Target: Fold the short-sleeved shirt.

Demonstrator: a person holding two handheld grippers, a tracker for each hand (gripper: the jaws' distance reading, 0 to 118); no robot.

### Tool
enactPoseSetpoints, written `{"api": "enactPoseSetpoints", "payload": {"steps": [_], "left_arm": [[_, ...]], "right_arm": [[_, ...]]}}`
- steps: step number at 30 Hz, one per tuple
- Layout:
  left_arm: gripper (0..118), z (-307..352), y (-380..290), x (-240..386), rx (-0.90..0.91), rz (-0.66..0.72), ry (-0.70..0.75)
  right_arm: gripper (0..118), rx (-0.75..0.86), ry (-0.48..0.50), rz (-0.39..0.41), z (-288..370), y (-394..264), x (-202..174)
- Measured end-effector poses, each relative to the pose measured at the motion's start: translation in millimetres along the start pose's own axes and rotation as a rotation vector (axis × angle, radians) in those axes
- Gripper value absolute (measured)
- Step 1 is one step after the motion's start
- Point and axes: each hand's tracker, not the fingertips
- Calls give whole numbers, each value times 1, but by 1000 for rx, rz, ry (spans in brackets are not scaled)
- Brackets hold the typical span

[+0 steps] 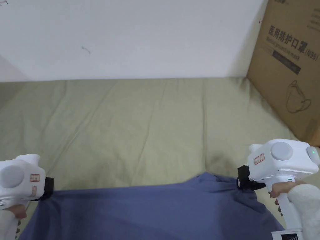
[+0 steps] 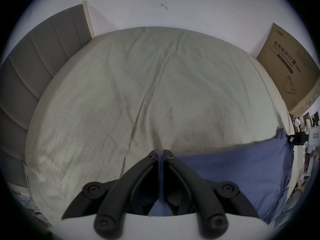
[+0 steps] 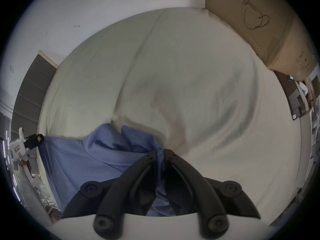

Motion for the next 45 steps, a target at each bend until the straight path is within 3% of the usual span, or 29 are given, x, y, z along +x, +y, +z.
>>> {"api": "enactPoseSetpoints", "payload": {"steps": [2,9,16,23,28,34,39,45], "left_arm": [[3,11,9,1,17,-1,-6],[3,79,56,13,147,-20,-27],[3,162,131,19,311,-25,-12],[3,229,219,38,432,-63,59],[3,291,263,40,551,-29,67],[3,362,295,39,709,-5,85],[3,392,303,45,793,-20,122],[3,353,287,52,773,-69,170]], "right_arm": [[8,41,75,-28,22,10,0],[7,167,65,-4,113,57,-20],[7,313,58,-38,209,117,-36],[7,453,-7,54,304,179,-82],[7,590,-8,-14,390,217,-99],[7,750,29,-13,489,237,-117],[7,785,11,3,517,220,-133],[7,710,21,-6,467,209,-127]]}}
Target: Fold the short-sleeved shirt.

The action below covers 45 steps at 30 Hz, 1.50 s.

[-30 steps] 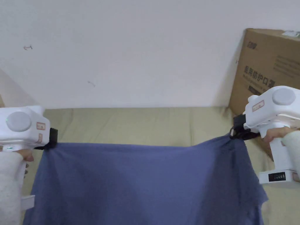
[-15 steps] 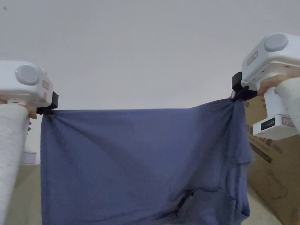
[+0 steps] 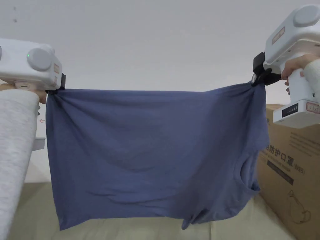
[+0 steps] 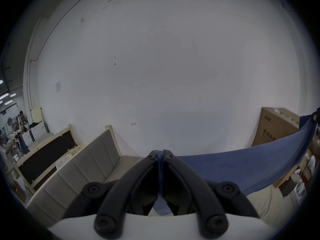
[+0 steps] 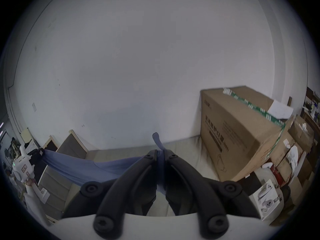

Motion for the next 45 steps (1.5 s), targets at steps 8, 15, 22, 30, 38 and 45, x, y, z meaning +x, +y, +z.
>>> {"api": "enactPoseSetpoints", "payload": {"steps": [8,15,22,30,38,45], "left_arm": [[3,-76,-148,45,-233,-95,2],[3,-142,-344,71,-559,-7,16],[3,-175,-452,62,-686,39,31],[3,-121,-429,52,-559,-65,-40],[3,35,-447,9,-526,-54,-125],[3,184,-520,-26,-591,-136,-162]], "right_arm": [[7,-280,-62,-10,-131,-120,33],[7,-615,-141,-93,-268,-305,85],[7,-773,-156,-159,-325,-416,132],[7,-682,-97,-74,-273,-396,127],[7,-628,-40,0,-118,-451,106],[7,-631,-58,108,31,-559,114]]}}
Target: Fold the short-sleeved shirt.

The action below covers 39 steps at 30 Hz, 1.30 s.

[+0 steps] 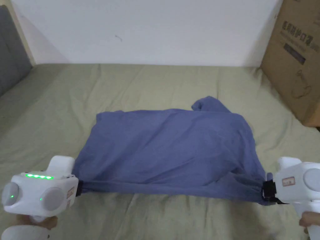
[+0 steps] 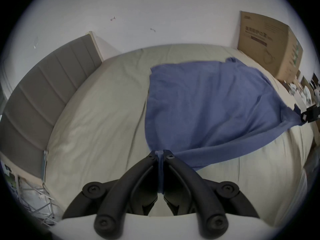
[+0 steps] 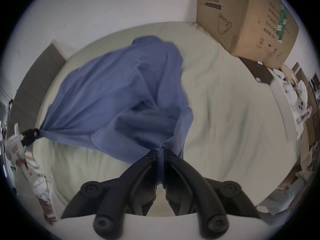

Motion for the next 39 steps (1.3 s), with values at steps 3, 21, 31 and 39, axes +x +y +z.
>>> {"api": "enactPoseSetpoints", "payload": {"steps": [3,21,31,39], "left_arm": [[3,22,-52,2,-20,25,9],[102,102,-116,-1,33,150,-28],[0,126,-167,11,56,230,-73],[66,100,-150,2,85,210,-31]], "right_arm": [[7,-16,51,-86,13,-60,1],[90,124,96,-62,65,-130,-14],[4,163,125,-116,72,-171,-30],[4,142,95,-106,65,-171,-30]]}}
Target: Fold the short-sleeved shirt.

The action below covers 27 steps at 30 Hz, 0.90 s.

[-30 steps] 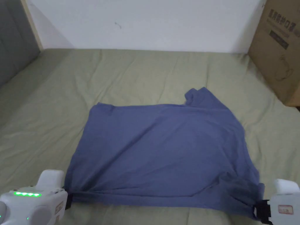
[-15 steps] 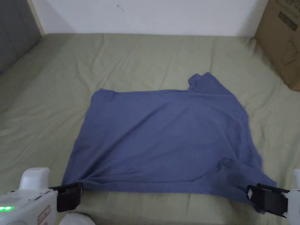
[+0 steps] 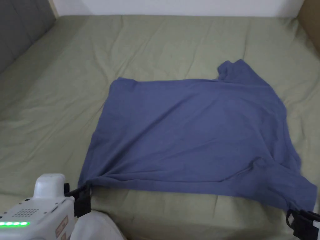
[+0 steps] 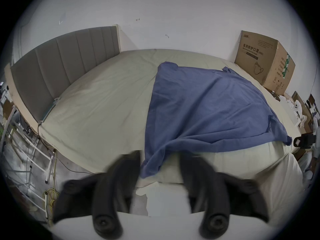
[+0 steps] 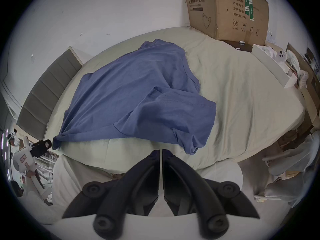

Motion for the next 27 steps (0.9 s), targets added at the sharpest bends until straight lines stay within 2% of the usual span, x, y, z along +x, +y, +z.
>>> {"api": "enactPoseSetpoints", "payload": {"steps": [4,5,6,7,8,10,11,12,13,14,15,17,19,20,21,22,23,27], "left_arm": [[64,-34,-3,-2,-129,9,-39],[60,-39,-4,-2,-158,15,-62],[47,-43,-5,-2,-174,10,-80],[28,-42,-5,0,-154,-12,-59],[3,-40,-4,0,-128,-70,-20],[3,-37,3,-5,-138,-32,-85],[3,-37,5,-7,-148,-6,-111],[3,-34,5,-8,-138,-8,-97],[3,-32,7,-7,-126,-14,-84],[3,-30,9,-7,-126,-13,-84],[3,-29,10,-7,-123,-12,-83],[3,-26,10,-7,-112,-5,-88],[3,-26,11,-6,-111,-4,-87],[3,-27,11,-7,-111,-8,-87],[3,-27,11,-6,-110,-10,-87],[3,-26,11,-6,-112,-9,-85],[3,-22,12,-4,-109,-9,-85],[3,-20,14,-1,-112,4,-86]], "right_arm": [[4,5,-3,-27,-1,6,11],[4,2,-14,-30,-3,7,12],[4,-3,-19,-32,-3,6,16],[4,-7,-17,-31,-3,6,17],[4,-7,-16,-27,-3,6,17],[4,-3,-13,1,-2,7,17],[8,3,-20,15,-2,9,17],[22,10,-24,28,-3,12,18],[45,14,-41,38,-6,17,21],[77,12,-60,34,-11,20,28],[84,11,-66,31,-15,24,33],[84,17,-48,1,-31,32,50],[79,-92,-40,-56,-54,34,66],[45,-120,-8,-76,-61,33,71],[6,-129,-26,-81,-60,31,73],[5,-104,-11,-69,-59,28,74],[5,-94,43,-65,-54,27,73],[5,-83,17,-64,-45,29,64]]}}
